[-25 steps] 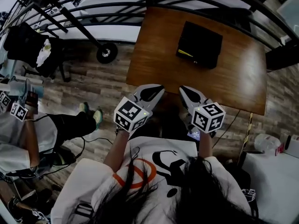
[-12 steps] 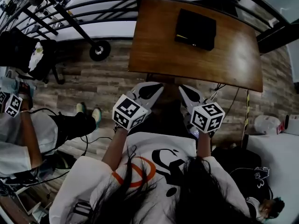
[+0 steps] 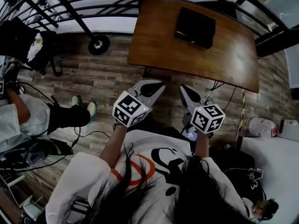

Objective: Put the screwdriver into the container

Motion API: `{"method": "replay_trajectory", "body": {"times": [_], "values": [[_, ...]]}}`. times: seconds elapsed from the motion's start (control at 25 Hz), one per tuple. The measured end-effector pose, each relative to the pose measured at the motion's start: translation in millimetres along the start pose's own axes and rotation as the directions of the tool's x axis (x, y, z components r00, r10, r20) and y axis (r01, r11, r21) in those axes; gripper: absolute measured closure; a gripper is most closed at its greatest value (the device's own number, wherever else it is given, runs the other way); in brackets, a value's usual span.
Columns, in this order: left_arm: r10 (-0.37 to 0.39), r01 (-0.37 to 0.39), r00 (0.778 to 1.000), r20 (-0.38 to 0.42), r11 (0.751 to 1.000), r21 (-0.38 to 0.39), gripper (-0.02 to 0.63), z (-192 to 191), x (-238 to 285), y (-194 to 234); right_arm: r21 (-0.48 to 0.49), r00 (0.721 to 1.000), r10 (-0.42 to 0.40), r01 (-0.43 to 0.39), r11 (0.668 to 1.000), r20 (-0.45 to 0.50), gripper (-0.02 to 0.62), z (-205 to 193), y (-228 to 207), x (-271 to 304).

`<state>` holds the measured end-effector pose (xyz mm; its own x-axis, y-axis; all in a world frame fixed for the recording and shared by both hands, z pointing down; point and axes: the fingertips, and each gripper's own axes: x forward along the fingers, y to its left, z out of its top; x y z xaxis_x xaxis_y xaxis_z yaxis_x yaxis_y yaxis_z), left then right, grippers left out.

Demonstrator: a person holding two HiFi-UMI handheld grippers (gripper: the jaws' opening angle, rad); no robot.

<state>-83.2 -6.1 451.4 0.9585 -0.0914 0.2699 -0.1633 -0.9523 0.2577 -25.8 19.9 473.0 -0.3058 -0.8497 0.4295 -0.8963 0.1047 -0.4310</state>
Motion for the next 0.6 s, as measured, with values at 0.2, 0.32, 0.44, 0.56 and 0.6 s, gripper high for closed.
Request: {"method": "replay_trajectory", "body": {"times": [0.2, 0.32, 0.44, 0.56, 0.6], "values": [[0.017, -0.017, 1.0, 0.006, 1.0, 0.003, 0.606, 1.6, 7.5, -26.7, 0.013, 1.0, 0.017, -0.017, 1.0, -0.007, 0.589, -11.3, -7.5, -25.5], [0.022, -0.022, 1.0, 0.002, 1.0, 0.001, 0.606, -2.1, 14.6, -54.0, 0.016, 1.0, 0.03, -0.03, 0.999, -0.004, 0.589, -18.3, -12.6, -47.2], [0.019, -0.019, 1.0, -0.011, 1.0, 0.001, 0.606, -9.2, 22.8, -86.9, 0.017, 0.999, 0.039, -0.039, 0.999, -0.004, 0.589, -27.1, -17.7, -72.5], [0.021, -0.021, 1.0, -0.013, 1.0, 0.002, 0.606, -12.4, 29.3, -115.9, 0.011, 0.999, 0.05, -0.05, 0.999, -0.005, 0.589, -35.0, -20.3, -97.6], [0.023, -0.023, 1.0, -0.012, 1.0, 0.003, 0.606, -12.5, 31.9, -124.7, 0.008, 0.999, 0.054, -0.054, 0.999, -0.005, 0.589, -36.9, -21.9, -105.8]]}}
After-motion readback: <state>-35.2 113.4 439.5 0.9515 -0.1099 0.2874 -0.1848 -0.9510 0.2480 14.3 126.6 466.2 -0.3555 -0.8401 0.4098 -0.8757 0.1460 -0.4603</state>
